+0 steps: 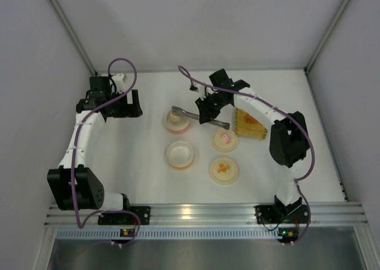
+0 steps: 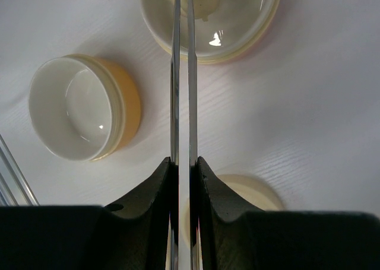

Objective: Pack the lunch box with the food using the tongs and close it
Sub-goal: Place the fake food in the packing box.

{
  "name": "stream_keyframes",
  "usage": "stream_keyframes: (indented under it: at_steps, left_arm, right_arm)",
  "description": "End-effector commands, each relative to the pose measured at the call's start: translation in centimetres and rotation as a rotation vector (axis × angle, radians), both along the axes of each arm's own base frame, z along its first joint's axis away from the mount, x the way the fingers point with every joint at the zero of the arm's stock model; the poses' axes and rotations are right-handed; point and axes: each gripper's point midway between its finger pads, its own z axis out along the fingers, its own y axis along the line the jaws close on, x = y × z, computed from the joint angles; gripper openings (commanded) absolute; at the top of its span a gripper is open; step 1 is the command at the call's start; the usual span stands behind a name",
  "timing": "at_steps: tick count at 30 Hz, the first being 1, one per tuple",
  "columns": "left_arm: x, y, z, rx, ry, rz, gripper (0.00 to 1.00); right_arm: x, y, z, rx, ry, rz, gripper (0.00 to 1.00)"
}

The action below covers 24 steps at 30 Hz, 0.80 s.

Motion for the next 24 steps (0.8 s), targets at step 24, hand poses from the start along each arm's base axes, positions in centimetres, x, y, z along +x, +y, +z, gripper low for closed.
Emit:
stream_keyframes:
  at_steps: [24]
  left_arm:
    - [0.5,0.4,-1.0,0.013,0.005,0.004,0.98]
  right_arm:
    - [0.7,2.0,-2.0,0.008,-0.025,0.046,0.2]
